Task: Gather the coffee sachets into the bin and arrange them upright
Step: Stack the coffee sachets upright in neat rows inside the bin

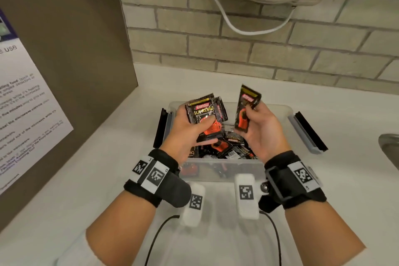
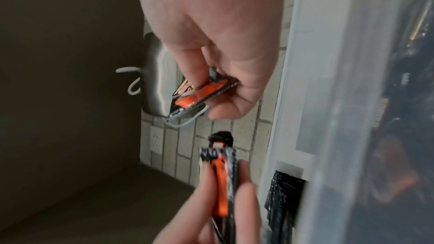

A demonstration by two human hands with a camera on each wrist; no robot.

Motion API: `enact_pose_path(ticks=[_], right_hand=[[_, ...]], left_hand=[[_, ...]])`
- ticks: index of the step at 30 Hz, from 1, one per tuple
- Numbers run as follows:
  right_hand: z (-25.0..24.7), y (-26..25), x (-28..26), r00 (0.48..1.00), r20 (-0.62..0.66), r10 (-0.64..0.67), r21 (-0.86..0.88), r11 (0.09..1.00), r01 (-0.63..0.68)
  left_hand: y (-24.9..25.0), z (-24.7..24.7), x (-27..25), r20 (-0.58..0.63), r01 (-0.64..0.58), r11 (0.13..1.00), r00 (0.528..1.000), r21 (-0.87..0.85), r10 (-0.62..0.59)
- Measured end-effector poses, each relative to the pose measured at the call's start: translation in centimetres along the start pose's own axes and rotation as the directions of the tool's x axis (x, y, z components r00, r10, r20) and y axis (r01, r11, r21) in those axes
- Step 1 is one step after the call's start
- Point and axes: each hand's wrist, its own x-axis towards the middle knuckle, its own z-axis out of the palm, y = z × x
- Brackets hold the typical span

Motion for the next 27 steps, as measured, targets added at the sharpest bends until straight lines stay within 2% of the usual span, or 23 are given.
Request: enact_pose_path(ticks=[3, 7, 12, 16, 19, 21, 23, 25, 27], right_hand=[[1.2, 0.6, -0.6, 0.999, 0.019, 0.033, -0.253, 0.967, -0.028], [2.2, 1.1, -0.7, 0.998, -0.059, -0.032, -0.45, 0.893, 0.002], [2.6, 1.9, -0.5, 0.992, -0.124, -0.031, -0.407, 0.913, -0.023], [2.8, 2.2, -0.1, 0.973, -0.225, -0.047, -0.366, 0.93, -0.04], [2.7, 2.0, 0.1, 0.967, -0.252, -0.05, -0.369, 0.928, -0.048], [2.6, 2.0, 0.1, 0.964, -0.261, -0.05, -0.364, 0.93, -0.05], [2.6, 2.1, 0.1, 0.962, -0.266, -0.062, -0.375, 0.926, -0.044], [2.8, 2.1, 0.1, 0.964, -0.255, -0.074, -0.394, 0.919, -0.034], [2.8, 2.0, 0.0, 0.969, -0.236, -0.077, -0.408, 0.912, -0.027]], left_hand=[[-0.3, 0.4, 0.1, -0.08, -0.115, 0.983, 0.989, 0.145, 0.128], [-0.5, 0.9, -0.1, -0.09, -0.212, 0.944, 0.966, 0.254, 0.242], [-0.4, 0.8, -0.1, -0.032, -0.281, 0.908, 0.952, 0.311, 0.306], [-0.1, 0.9, -0.4, 0.102, -0.259, 0.902, 0.966, 0.347, 0.238], [0.4, 0.8, -0.7, 0.158, -0.115, 0.981, 0.983, 0.157, 0.09], [0.7, 0.8, -0.6, 0.157, -0.043, 0.998, 0.987, 0.042, 0.036], [0.6, 0.9, -0.5, 0.115, -0.074, 0.992, 0.991, 0.106, 0.062], [0.2, 0.8, -0.3, 0.062, -0.163, 0.96, 0.986, 0.228, 0.152], [-0.2, 0.7, 0.0, 0.012, -0.228, 0.933, 0.972, 0.277, 0.234]])
